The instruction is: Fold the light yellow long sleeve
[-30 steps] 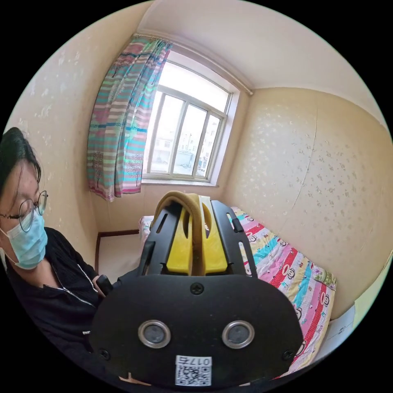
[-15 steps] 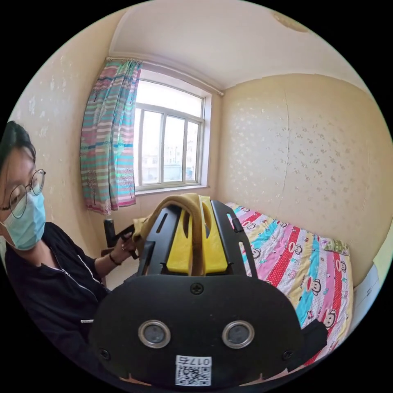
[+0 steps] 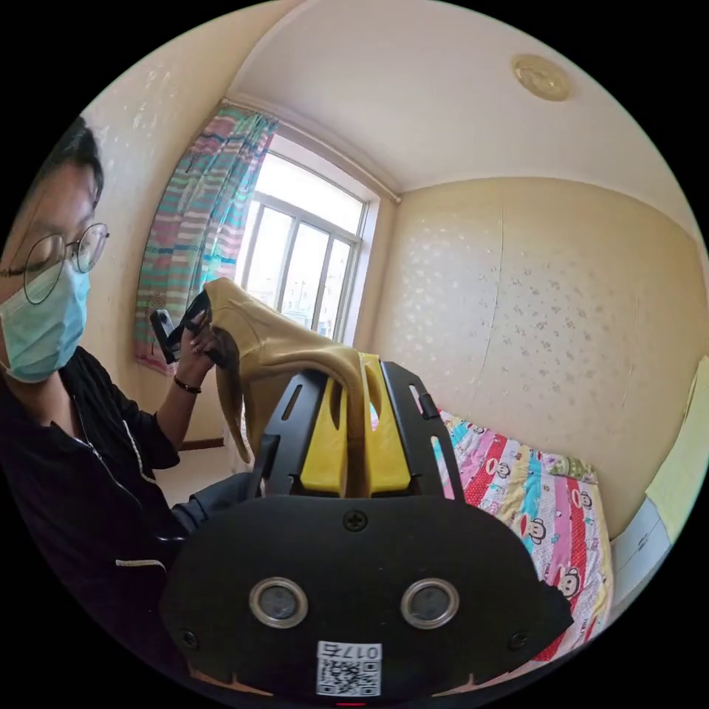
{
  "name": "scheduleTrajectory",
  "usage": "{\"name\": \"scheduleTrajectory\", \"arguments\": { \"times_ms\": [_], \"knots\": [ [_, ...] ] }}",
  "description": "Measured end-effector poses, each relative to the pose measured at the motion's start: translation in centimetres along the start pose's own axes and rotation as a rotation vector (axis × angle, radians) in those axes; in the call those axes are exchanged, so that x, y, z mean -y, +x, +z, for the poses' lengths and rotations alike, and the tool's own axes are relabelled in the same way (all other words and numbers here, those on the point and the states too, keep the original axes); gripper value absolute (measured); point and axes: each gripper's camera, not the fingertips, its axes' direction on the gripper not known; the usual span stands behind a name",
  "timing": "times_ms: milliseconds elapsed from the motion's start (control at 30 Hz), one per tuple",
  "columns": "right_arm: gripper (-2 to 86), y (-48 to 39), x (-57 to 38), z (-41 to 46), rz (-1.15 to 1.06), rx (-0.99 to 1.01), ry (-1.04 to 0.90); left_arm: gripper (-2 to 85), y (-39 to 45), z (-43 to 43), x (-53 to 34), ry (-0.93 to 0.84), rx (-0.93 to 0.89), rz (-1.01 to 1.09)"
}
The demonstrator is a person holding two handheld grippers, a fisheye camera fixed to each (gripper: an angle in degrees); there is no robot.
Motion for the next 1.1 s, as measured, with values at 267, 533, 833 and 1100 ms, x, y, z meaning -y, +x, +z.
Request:
{"name": "scheduleTrajectory", "arguments": {
  "times_ms": [267,533,833,1100],
  "knots": [
    [3.7,4.8,8.8,-5.9,-0.035,-0.096,0.034,4.6,0.2,6.8,6.6,-0.025,0.0,0.12],
    [4.0,21.1,7.9,2.4,0.121,-0.073,-0.188,5.2,-5.7,23.2,1.0,-0.229,0.021,0.05],
    [17.0,47.8,-12.9,23.8,0.655,-0.231,-0.544,11.1,-24.6,54.7,-23.5,-1.044,0.177,-0.204],
    [17.2,41.2,-38.7,23.1,0.733,0.045,-0.56,12.5,-27.2,46.6,-41.7,-1.418,0.12,-0.078]
  ]
}}
